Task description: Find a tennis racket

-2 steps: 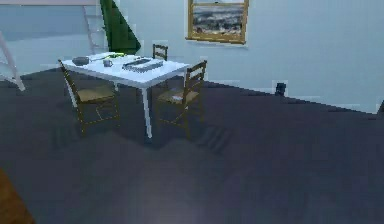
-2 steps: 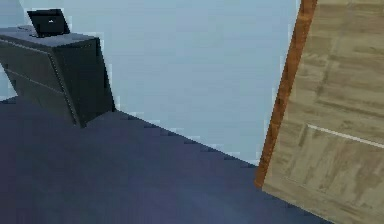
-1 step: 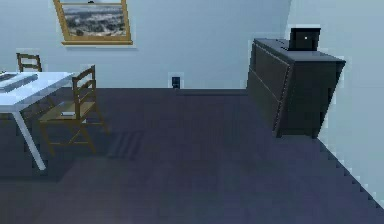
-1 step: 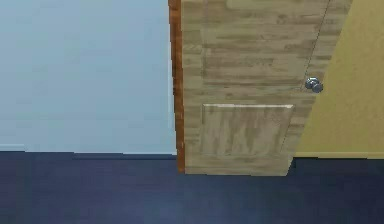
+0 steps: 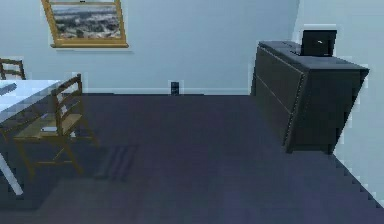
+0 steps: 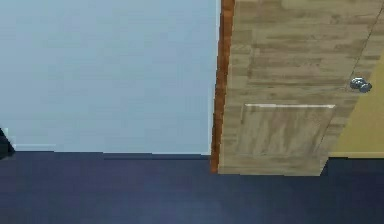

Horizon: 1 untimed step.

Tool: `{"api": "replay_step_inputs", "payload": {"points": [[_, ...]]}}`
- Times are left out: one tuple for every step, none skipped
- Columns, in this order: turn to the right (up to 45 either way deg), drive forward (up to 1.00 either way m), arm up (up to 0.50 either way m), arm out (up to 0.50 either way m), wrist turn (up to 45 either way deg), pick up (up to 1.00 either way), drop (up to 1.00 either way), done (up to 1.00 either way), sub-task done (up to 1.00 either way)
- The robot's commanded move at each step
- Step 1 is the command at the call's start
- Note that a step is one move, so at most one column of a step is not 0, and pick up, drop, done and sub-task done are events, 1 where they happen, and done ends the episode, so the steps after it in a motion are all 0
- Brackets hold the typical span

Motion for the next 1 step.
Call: {"api": "replay_step_inputs", "payload": {"points": [[-30.0, 0.0, 0.0, 0.0, 0.0, 0.0, 0.0, 0.0, 0.0]]}}
